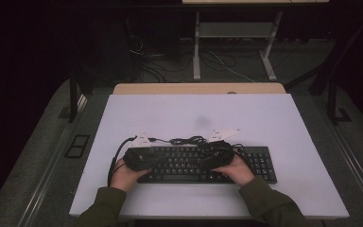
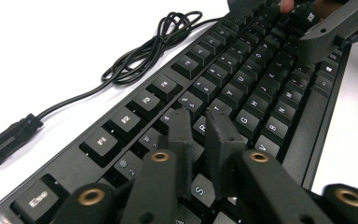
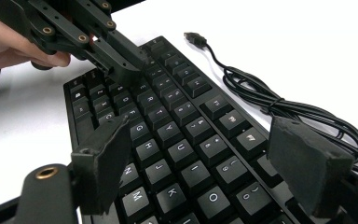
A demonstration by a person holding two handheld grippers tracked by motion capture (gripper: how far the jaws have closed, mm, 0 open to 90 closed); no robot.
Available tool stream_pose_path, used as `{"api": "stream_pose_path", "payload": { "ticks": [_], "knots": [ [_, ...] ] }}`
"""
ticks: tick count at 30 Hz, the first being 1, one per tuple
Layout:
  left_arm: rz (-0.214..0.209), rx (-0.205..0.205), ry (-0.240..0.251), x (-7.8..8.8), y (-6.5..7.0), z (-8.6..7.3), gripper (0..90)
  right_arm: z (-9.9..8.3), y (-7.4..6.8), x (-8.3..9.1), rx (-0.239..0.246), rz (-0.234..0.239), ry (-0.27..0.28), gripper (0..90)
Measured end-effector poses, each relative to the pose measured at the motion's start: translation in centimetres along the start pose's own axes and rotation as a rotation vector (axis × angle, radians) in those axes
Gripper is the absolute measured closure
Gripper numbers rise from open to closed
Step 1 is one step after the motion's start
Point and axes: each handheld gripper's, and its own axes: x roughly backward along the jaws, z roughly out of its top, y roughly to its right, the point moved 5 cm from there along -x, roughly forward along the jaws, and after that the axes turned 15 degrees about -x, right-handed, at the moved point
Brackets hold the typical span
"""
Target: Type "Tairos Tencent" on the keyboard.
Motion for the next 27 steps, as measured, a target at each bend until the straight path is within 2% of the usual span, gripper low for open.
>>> {"api": "stream_pose_path", "payload": {
  "ticks": [4, 11, 16, 19, 27],
  "knots": [
    [0.003, 0.010, 0.004, 0.2, 0.0, 0.0, 67.3, 0.0, -0.1, -0.1, -0.003, 0.005, -0.006, 22.1],
    [0.031, 0.034, 0.005, 0.3, 0.0, -0.2, 50.4, -0.1, -0.5, -0.1, 0.010, 0.028, -0.015, 20.3],
    [0.045, 0.042, 0.004, 0.2, -0.1, -0.5, 42.4, -0.2, -0.9, -0.1, 0.019, 0.047, -0.021, 20.5],
    [0.053, 0.041, 0.004, 0.2, -0.2, -0.5, 38.7, -0.3, -1.1, -0.2, 0.019, 0.057, -0.032, 26.0],
    [0.062, 0.041, 0.013, 0.2, -0.2, -0.5, 33.5, -0.6, -1.7, -0.5, 0.025, 0.083, -0.062, 48.9]
  ]
}}
